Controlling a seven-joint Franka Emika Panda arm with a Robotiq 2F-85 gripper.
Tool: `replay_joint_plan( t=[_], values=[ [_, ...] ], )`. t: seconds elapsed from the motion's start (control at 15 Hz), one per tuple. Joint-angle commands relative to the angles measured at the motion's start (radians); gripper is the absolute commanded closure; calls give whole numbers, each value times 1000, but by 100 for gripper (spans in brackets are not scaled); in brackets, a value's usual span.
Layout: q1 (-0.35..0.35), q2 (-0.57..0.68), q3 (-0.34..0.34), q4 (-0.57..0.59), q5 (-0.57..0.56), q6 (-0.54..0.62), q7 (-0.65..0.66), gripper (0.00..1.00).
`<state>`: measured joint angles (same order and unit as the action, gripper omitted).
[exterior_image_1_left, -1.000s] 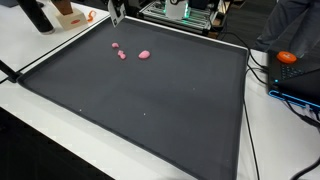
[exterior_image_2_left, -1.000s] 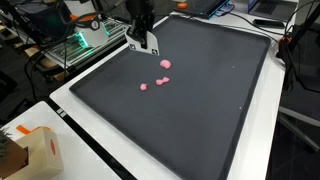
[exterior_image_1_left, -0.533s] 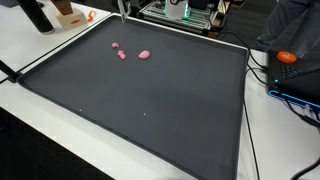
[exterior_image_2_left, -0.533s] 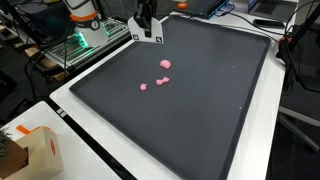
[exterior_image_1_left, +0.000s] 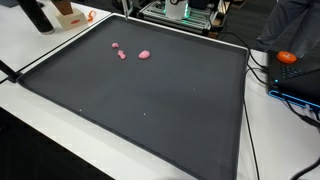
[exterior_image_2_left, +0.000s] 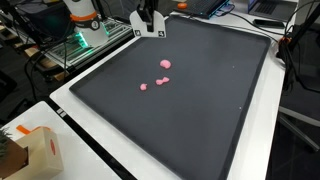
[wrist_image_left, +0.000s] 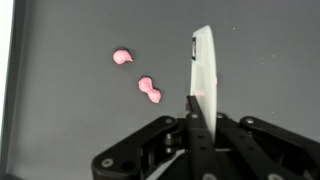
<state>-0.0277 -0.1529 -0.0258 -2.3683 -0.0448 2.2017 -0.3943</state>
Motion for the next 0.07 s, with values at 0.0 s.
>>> replay_joint_plan(
  t=[0.0],
  values=[
    [10,0,-10,1,-2,-2,2,96]
  ],
)
